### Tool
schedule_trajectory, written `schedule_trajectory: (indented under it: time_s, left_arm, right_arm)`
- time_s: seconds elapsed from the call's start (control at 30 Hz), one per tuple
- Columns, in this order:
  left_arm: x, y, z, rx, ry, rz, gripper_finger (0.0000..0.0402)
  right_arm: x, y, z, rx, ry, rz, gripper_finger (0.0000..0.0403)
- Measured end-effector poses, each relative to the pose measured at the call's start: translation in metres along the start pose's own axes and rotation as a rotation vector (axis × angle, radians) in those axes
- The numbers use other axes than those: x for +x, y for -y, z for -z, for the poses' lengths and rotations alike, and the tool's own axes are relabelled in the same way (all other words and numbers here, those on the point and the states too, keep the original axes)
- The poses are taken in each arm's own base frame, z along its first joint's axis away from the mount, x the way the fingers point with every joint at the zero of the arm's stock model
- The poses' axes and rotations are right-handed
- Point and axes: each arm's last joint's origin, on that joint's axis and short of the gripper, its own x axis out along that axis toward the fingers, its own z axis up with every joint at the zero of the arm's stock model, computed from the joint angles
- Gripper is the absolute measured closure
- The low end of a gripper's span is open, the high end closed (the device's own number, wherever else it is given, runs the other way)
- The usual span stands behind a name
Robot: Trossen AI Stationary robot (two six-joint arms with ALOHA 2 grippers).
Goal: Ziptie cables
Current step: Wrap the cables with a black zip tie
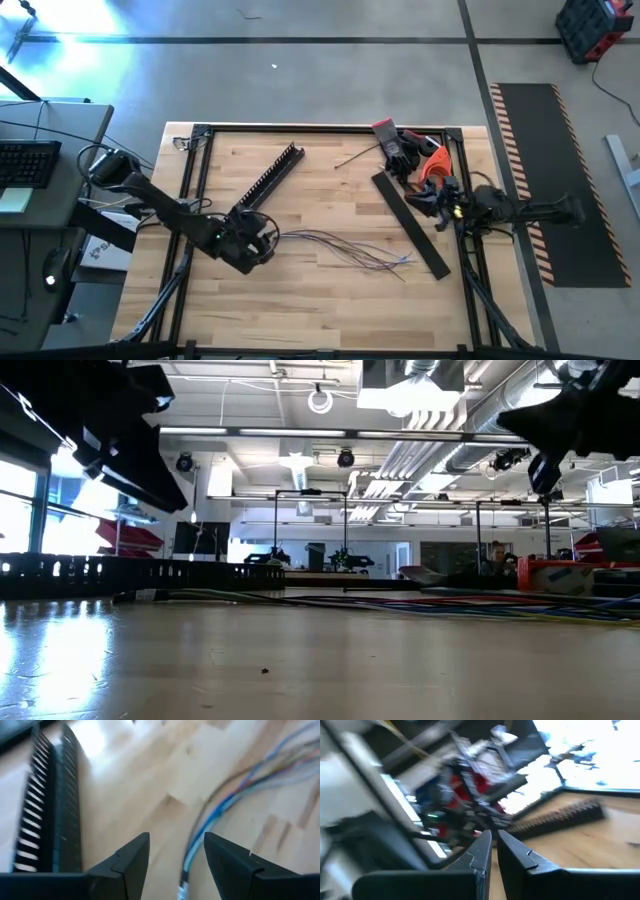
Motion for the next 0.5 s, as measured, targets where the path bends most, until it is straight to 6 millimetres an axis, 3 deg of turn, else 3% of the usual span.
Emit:
schedule_trajectory:
  time_s: [0.23,0.5]
  left_arm:
    - [0.002,-0.002,0.001,-0.014,0.056,-0.014,0.0227]
    - [0.007,-0.002,-0.003,-0.014,0.041,-0.011,0.0227]
  right_arm:
    - [0.034,0.008,0.005,-0.072,-0.101,0.209,0.0387]
    - [0.114,0.033,-0.015,-0.259,-0.484,0.401,0.0352]
